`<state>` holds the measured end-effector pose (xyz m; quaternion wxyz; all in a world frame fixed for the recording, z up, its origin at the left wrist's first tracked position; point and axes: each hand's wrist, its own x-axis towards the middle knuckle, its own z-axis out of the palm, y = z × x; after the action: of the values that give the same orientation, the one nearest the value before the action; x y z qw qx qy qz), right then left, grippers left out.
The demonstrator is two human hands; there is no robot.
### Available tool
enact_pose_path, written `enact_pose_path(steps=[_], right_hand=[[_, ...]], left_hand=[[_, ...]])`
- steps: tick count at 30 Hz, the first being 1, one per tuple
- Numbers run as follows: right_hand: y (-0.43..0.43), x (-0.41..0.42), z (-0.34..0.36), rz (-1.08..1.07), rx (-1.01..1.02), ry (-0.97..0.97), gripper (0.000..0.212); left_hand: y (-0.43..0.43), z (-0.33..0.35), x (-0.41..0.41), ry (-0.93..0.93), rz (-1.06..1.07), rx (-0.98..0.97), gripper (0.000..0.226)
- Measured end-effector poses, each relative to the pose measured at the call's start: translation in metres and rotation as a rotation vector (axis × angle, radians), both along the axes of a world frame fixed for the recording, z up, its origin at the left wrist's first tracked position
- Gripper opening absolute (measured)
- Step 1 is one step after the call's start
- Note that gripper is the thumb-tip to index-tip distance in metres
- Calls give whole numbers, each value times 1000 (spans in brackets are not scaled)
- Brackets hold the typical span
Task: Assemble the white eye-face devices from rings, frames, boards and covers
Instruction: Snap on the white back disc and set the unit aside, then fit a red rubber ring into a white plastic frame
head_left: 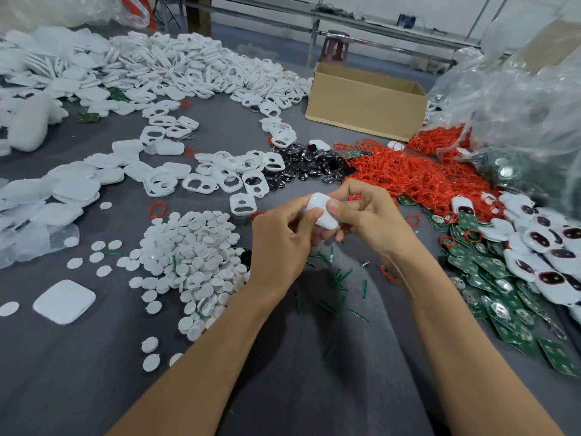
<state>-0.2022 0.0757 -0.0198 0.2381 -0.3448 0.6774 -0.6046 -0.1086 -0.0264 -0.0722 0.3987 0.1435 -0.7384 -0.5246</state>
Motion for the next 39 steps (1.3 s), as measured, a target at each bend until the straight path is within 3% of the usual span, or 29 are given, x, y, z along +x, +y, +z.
enact_pose_path(steps=[5, 8, 10, 12, 17, 22, 27, 39], right_hand=[[-6, 1, -4, -108, -3, 177, 12], [-5, -2, -5, -171, 15, 321, 8], [-2, -4, -3, -159, 52, 392, 19], [1, -6, -1, -108, 75, 373, 29], [2, -5, -3, -40, 30, 259, 16], [2, -8, -5, -115, 42, 120, 36], [2, -7, -6, -141, 124, 101, 24], [-1, -4, -7, -151, 118, 83, 20]], left_hand=[[0, 3, 3, 38, -54, 78, 17], [1, 8, 3, 41, -232, 448, 20], [0, 9, 1, 23, -310, 708, 35], [-4, 8, 0, 66, -313, 778, 22], [-10, 6, 0, 90, -240, 722, 29], [-7, 7, -1, 60, -220, 672, 32], [-5, 6, -2, 55, -219, 615, 36], [-5, 6, -2, 76, -195, 617, 29]])
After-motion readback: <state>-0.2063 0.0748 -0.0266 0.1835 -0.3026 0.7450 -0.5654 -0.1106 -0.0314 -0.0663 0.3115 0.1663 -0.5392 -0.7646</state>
